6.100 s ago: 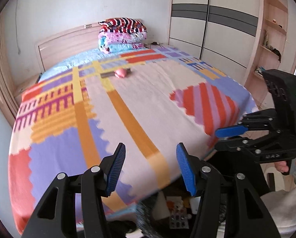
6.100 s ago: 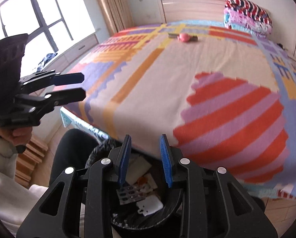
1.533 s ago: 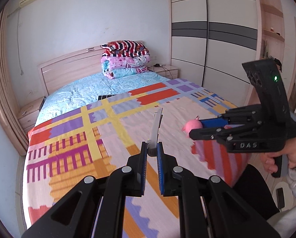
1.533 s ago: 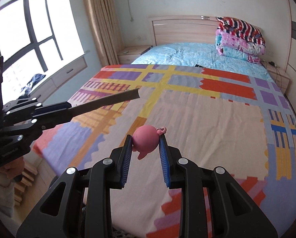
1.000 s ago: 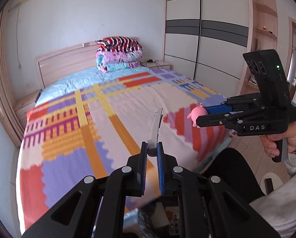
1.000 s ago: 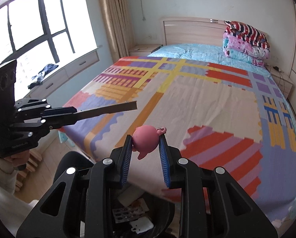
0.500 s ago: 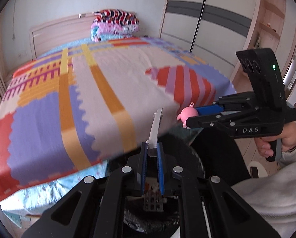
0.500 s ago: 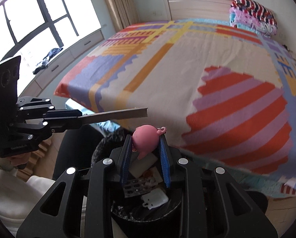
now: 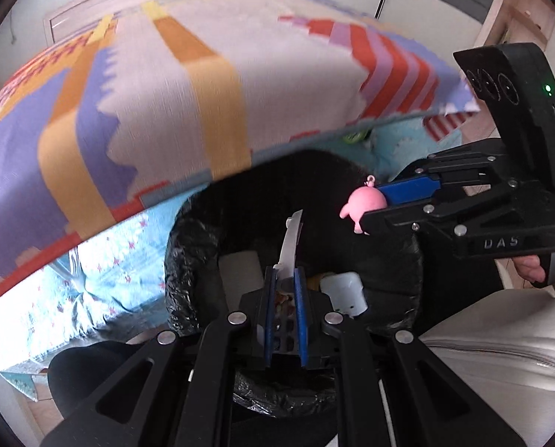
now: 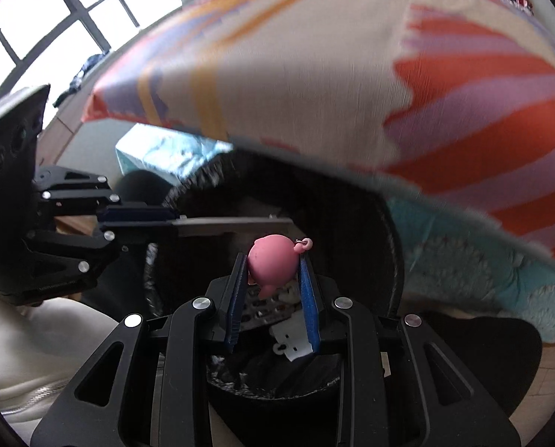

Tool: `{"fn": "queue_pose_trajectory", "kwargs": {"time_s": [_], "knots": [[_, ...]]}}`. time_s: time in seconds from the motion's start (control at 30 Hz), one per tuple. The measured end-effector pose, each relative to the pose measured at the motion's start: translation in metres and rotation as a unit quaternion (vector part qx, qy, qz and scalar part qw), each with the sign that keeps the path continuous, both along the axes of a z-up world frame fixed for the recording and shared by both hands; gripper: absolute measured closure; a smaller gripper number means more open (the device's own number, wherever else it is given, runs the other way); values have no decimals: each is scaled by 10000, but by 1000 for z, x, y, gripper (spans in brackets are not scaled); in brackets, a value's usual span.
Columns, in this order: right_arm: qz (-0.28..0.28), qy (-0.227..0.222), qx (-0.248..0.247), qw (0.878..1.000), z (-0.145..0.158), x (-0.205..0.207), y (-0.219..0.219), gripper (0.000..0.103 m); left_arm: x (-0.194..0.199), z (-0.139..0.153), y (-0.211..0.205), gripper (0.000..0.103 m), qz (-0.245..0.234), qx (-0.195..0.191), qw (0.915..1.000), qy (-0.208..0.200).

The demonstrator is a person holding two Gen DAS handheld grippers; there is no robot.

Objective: Collect trash
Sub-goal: 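Carry the metal bar and pink pig toy with both tools over the trash bin, then open the left tool dropping the metal bar while the right tool releases the pig toy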

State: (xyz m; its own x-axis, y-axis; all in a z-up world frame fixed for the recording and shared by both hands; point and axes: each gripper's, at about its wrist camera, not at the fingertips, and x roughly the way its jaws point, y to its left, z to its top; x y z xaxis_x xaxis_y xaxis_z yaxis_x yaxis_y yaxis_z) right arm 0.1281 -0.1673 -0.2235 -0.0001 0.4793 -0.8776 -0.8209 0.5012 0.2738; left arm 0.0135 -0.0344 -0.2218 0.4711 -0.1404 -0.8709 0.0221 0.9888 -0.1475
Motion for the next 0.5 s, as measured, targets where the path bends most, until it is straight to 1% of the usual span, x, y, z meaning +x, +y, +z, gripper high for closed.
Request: {"fn": "queue_pose_trajectory", "kwargs": {"time_s": [0.13, 0.17, 0.23, 0.37, 0.5], "knots": [[10, 97, -243, 9997, -19, -2, 3, 76, 4, -18, -1, 94, -1, 15, 9997, 244], [27, 119, -281, 9995, -22, -3, 4, 76, 5, -25, -3, 94, -15, 121, 9993, 346], [50, 166, -372, 9992, -30, -4, 8, 75, 8, -32, -6, 93, -50, 193, 9988, 457], [126, 248, -557, 9981, -47, -11, 13, 76, 12, -51, -9, 93, -51, 214, 9973, 701], [196, 289, -725, 9968, -60, -15, 19, 75, 13, -60, -9, 93, -13, 172, 9965, 822]]}}
